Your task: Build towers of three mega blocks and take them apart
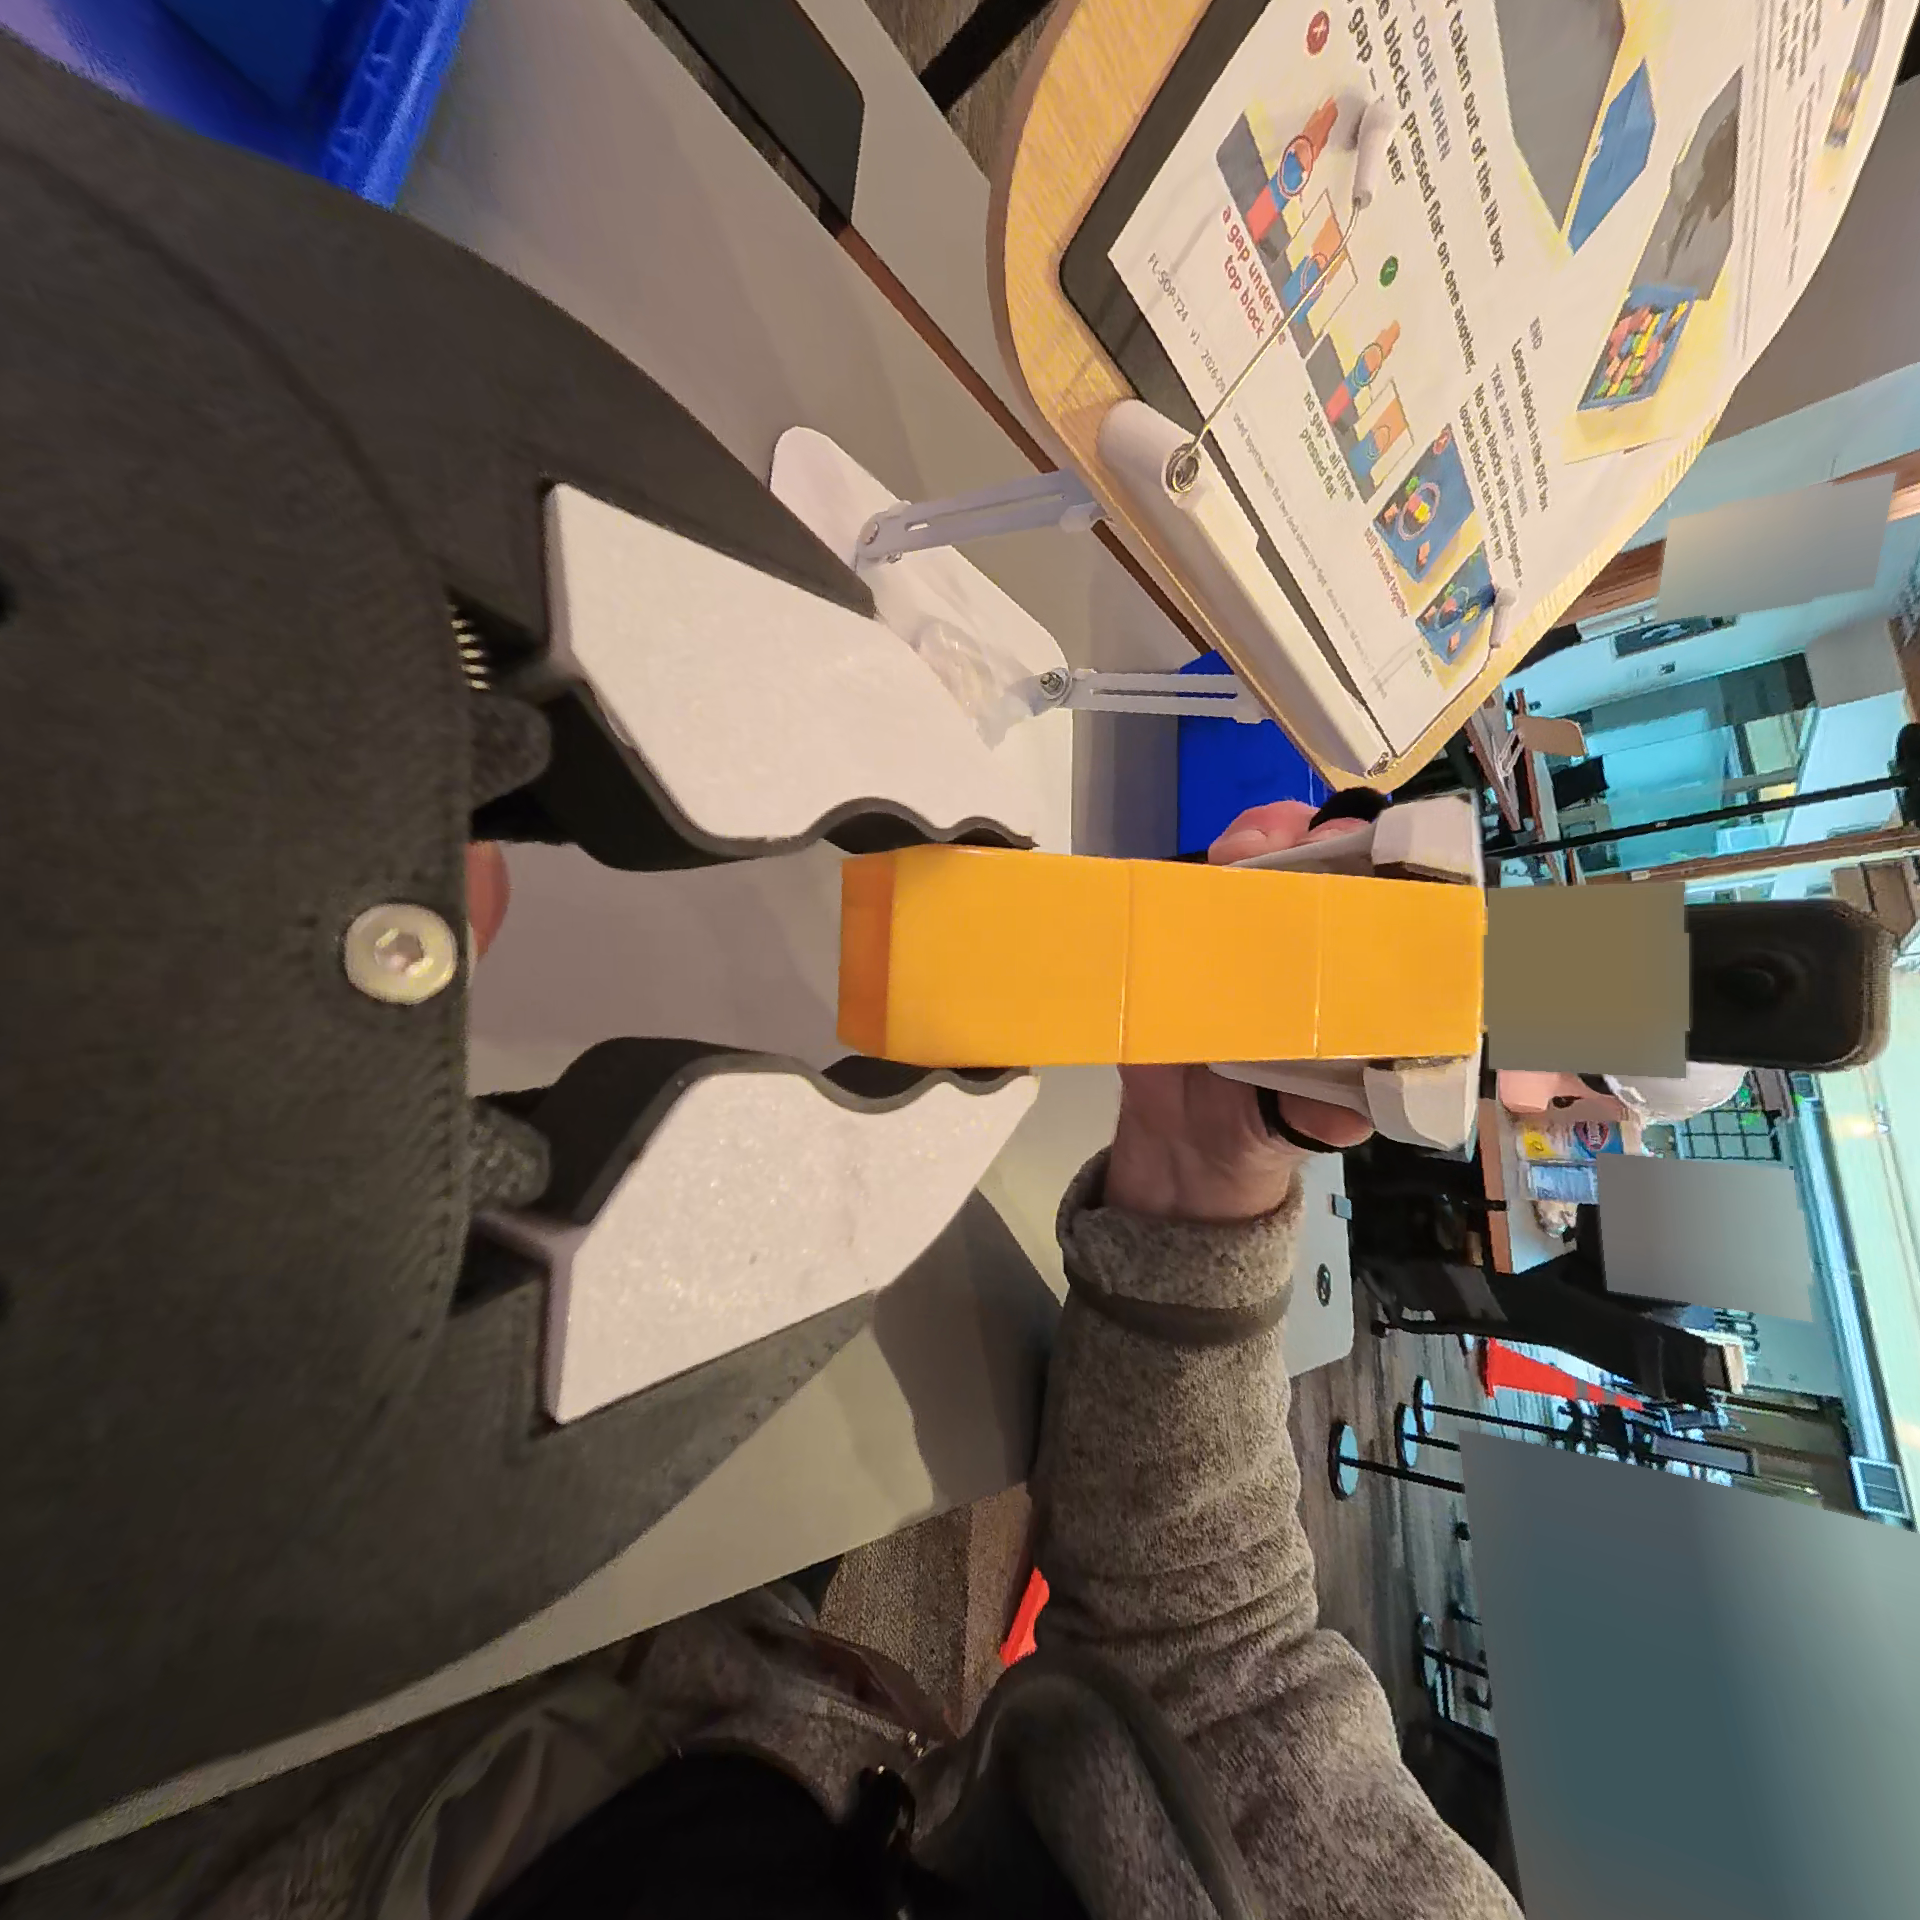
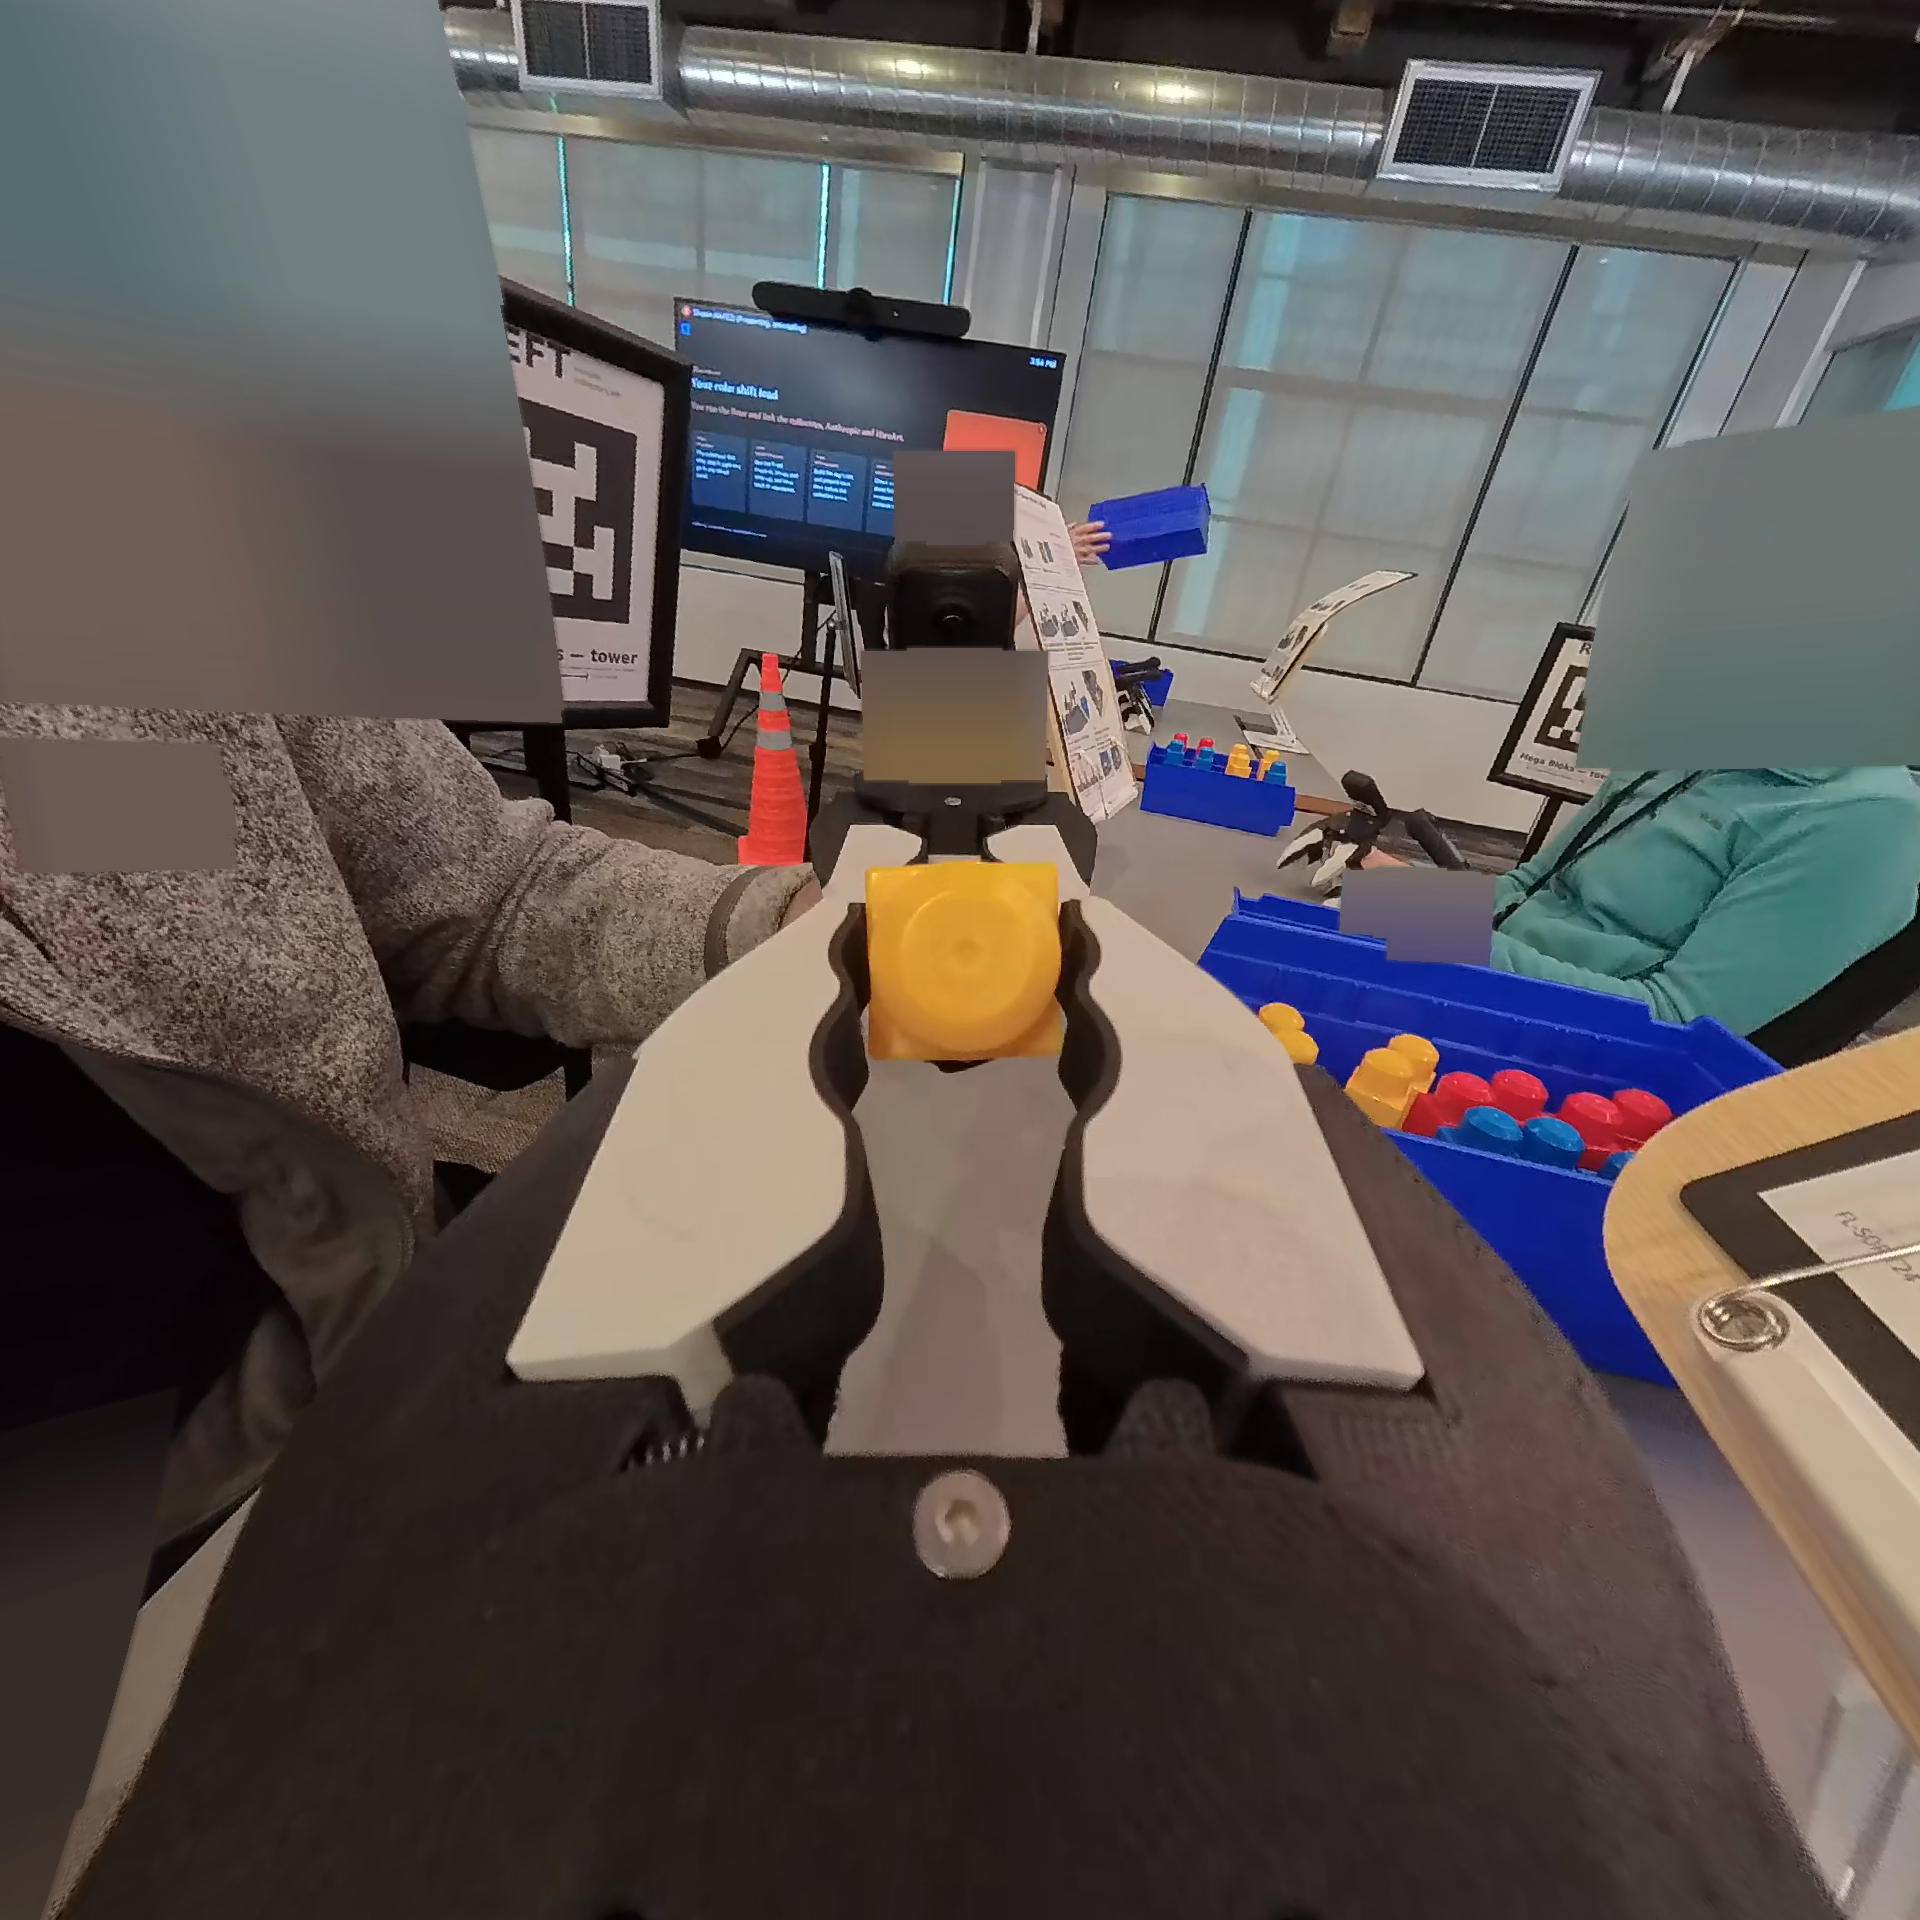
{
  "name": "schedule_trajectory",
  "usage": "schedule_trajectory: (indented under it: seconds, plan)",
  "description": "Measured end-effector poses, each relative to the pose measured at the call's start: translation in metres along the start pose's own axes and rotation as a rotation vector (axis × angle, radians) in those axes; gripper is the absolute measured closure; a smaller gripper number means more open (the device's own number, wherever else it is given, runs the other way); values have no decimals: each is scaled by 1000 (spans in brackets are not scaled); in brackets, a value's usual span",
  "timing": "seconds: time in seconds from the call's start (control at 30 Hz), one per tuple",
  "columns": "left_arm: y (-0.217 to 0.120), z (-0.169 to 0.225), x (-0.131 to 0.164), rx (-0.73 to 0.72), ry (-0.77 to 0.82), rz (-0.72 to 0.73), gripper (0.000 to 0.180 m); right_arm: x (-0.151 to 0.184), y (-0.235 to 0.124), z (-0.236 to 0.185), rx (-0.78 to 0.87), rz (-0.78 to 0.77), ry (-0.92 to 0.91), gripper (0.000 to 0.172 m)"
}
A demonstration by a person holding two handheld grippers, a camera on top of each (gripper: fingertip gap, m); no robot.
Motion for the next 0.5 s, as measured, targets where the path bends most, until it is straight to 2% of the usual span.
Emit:
schedule_trajectory:
  seconds: [0.17,0.3,0.37,0.43,0.5]
  plan:
    - [8,4,-8,-113,118,-18,144,-2,-12,4,-28,60,41,135]
    - [10,5,-15,-259,255,-32,144,0,-20,7,-10,27,57,125]
    - [10,9,-18,-279,284,-39,143,-1,-24,8,-2,49,63,131]
    - [9,8,-20,-312,304,-37,144,-1,-23,10,0,59,82,128]
    - [10,11,-20,-278,284,-39,143,-5,-24,6,-8,57,44,131]
Point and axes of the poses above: each gripper's, where its closed fingertips meet, y out along the fingers, x out of its underside, z = x × y across the jaws, the point moved 3 cm from there along -y, back along the fingers, and after that the axes turned 13 degrees about -y, right-handed, at the moved point
